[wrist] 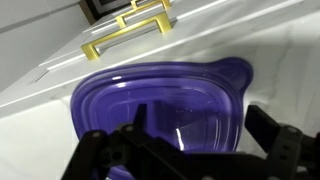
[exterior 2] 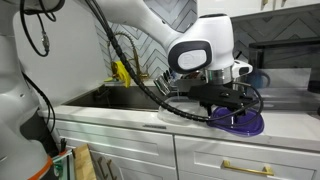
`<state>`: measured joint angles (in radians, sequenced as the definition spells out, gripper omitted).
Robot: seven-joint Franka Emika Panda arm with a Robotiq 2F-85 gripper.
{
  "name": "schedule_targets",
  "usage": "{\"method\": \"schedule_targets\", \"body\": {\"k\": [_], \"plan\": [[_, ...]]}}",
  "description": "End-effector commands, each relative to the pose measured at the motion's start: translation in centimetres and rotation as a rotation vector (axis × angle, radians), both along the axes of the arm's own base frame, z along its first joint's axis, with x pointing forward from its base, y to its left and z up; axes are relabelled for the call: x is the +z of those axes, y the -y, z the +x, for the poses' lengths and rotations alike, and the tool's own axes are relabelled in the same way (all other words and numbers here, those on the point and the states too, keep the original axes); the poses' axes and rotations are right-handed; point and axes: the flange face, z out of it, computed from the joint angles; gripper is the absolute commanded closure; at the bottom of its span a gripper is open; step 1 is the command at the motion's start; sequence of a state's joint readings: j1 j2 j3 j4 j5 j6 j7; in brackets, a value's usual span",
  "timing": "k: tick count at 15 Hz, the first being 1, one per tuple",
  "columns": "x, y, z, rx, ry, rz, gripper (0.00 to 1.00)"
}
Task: Spill out the water from the lunch box, then put the lid on it
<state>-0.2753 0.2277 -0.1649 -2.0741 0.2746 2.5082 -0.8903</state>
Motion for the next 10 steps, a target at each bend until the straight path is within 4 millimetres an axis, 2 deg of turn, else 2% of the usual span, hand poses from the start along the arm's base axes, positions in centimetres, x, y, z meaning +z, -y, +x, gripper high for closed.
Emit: {"method": "schedule_targets", "body": {"k": [1, 10], "plan": [[-0.5, 0.3, 1.0, 0.009, 0.011, 0.049, 0.0], [-1.7, 0.6, 1.5, 0.071, 0.018, 0.097, 0.0]]}}
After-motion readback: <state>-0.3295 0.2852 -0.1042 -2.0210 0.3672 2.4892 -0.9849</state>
